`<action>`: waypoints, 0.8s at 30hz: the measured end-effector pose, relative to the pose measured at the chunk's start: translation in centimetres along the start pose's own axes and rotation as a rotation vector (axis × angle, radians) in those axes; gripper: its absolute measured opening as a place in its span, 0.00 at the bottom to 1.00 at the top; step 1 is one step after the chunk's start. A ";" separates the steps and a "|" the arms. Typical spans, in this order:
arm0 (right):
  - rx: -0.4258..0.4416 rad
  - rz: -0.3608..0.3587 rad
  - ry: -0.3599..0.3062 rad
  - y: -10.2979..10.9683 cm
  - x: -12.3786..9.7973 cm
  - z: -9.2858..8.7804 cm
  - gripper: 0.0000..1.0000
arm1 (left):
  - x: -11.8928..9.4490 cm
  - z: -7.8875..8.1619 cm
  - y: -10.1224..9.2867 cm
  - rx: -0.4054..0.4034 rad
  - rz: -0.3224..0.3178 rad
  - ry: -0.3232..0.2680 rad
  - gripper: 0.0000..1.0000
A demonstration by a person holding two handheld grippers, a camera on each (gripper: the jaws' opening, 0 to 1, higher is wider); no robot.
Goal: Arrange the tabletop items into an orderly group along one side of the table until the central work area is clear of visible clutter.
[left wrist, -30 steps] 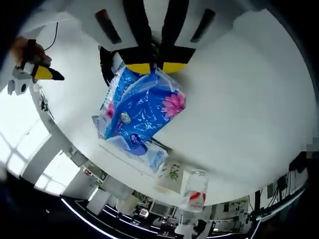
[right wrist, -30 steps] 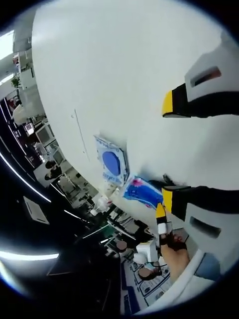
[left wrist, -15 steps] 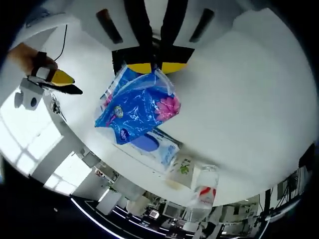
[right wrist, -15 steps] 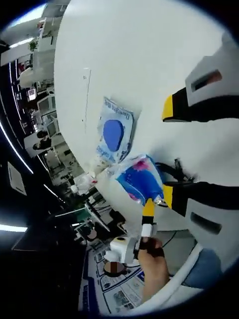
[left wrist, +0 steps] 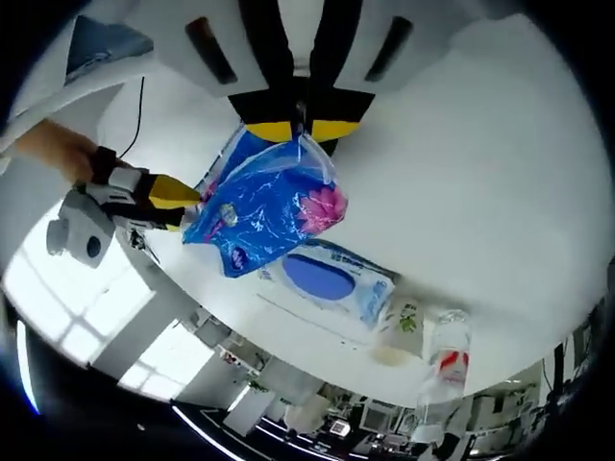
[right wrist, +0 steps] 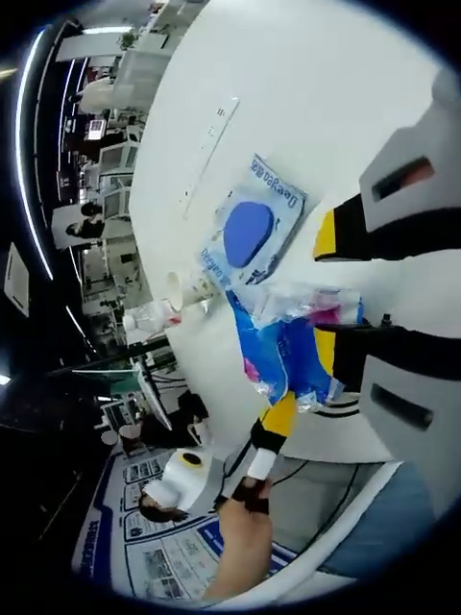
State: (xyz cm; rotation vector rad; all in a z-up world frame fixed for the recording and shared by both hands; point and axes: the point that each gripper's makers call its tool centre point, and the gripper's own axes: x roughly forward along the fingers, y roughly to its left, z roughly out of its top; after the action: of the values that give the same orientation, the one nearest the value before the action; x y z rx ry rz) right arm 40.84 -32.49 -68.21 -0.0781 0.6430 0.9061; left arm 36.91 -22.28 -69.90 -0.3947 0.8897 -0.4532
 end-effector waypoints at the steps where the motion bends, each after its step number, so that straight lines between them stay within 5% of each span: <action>1: -0.014 -0.001 0.005 0.2 -0.1 -0.3 0.18 | 0.1 0.1 -0.3 -0.001 -0.013 0.000 0.00; 3: -0.028 -0.014 -0.002 0.2 -0.5 -0.5 0.05 | 0.2 0.3 -0.8 0.017 -0.023 0.008 0.00; 12: 0.284 -0.077 -0.061 -0.7 -2.5 -1.6 0.00 | 0.6 1.5 -2.4 0.074 -0.061 -0.006 0.00; 15: 0.415 -0.083 -0.121 -1.4 -3.4 -1.1 0.00 | 0.8 2.8 -3.6 0.079 -0.098 -0.061 0.07; 18: 0.499 -0.082 -0.188 -2.0 -4.3 -0.2 0.00 | 0.9 3.5 -4.6 0.097 -0.134 -0.088 0.25; 20: 0.492 -0.081 -0.196 -2.2 -4.7 0.0 0.00 | 0.9 4.0 -5.5 0.127 -0.164 -0.117 0.31; 22: 0.482 -0.085 -0.200 -2.2 -4.8 0.2 0.00 | 0.7 4.5 -6.2 0.139 -0.182 -0.144 0.23; 24: 0.499 -0.094 -0.204 -2.3 -5.0 0.2 0.00 | 0.5 4.6 -6.6 0.163 -0.180 -0.149 0.06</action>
State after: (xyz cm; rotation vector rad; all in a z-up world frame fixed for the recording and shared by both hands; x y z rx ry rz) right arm 40.43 -37.36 -65.76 0.4229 0.6526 0.6326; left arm 39.54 -27.42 -64.27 -0.3554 0.6703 -0.6489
